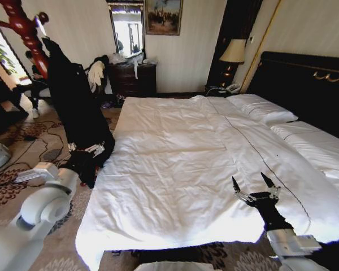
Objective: Pick up the clothes from the bed and hang them on the clothes hanger.
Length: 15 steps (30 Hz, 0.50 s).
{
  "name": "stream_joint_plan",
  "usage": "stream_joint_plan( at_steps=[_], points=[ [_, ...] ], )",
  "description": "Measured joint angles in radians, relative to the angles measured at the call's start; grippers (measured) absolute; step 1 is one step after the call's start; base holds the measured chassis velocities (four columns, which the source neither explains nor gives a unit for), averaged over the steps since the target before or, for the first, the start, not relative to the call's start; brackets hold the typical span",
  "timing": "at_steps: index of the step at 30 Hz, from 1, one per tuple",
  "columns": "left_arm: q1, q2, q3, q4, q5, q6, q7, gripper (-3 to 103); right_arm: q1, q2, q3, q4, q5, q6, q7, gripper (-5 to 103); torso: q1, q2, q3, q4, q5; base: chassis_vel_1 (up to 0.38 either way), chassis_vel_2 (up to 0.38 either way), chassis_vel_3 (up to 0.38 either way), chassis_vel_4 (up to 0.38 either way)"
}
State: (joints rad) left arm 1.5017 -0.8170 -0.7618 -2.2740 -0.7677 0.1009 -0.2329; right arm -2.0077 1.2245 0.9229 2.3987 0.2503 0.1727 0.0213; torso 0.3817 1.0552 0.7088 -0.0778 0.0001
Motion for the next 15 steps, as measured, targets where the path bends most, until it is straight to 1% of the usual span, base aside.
stream_joint_plan(
  at_steps=[2,3,4,6,8,9,10,11,14,15],
  points=[
    [0.045,-0.041,0.001,-0.008,0.063,-0.018,0.022,100,0.0,0.0,0.0,0.0,0.0,0.0,0.0,100,0.0,0.0,0.0,-0.0002,-0.0001,0.0,0.0,0.0,0.0],
    [0.045,-0.041,0.001,-0.008,0.063,-0.018,0.022,100,0.0,0.0,0.0,0.0,0.0,0.0,0.0,100,0.0,0.0,0.0,-0.0002,-0.0001,0.0,0.0,0.0,0.0],
    [0.072,-0.068,0.004,-0.015,0.093,-0.032,0.036,100,0.0,0.0,0.0,0.0,0.0,0.0,0.0,100,0.0,0.0,0.0,-0.0001,-0.0001,0.0,0.0,0.0,0.0],
    [0.083,-0.079,0.007,-0.017,0.107,-0.038,0.041,100,0.0,0.0,0.0,0.0,0.0,0.0,0.0,100,0.0,0.0,0.0,-0.0001,-0.0001,0.0,0.0,0.0,0.0],
    [0.136,-0.135,0.022,-0.021,0.19,-0.09,0.07,100,0.0,0.0,0.0,0.0,0.0,0.0,0.0,100,0.0,0.0,0.0,-0.0002,0.0001,0.0,0.0,0.0,0.0],
    [0.149,-0.148,0.025,-0.021,0.209,-0.104,0.078,100,0.0,0.0,0.0,0.0,0.0,0.0,0.0,100,0.0,0.0,0.0,-0.0002,0.0,0.0,0.0,0.0,0.0],
    [0.187,-0.185,0.031,-0.021,0.255,-0.139,0.096,100,0.0,0.0,0.0,0.0,0.0,0.0,0.0,100,0.0,0.0,0.0,-0.0002,-0.0001,0.0,0.0,0.0,0.0],
    [0.187,-0.185,0.031,-0.021,0.255,-0.139,0.096,100,0.0,0.0,0.0,0.0,0.0,0.0,0.0,100,0.0,0.0,0.0,-0.0002,-0.0001,0.0,0.0,0.0,0.0],
    [0.281,-0.265,0.033,-0.028,0.322,-0.195,0.134,100,0.0,0.0,0.0,0.0,0.0,0.0,0.0,100,0.0,0.0,0.0,-0.0002,0.0,0.0,0.0,0.0,0.0],
    [0.281,-0.265,0.033,-0.028,0.322,-0.195,0.134,100,0.0,0.0,0.0,0.0,0.0,0.0,0.0,100,0.0,0.0,0.0,-0.0002,0.0,0.0,0.0,0.0,0.0]
  ],
)
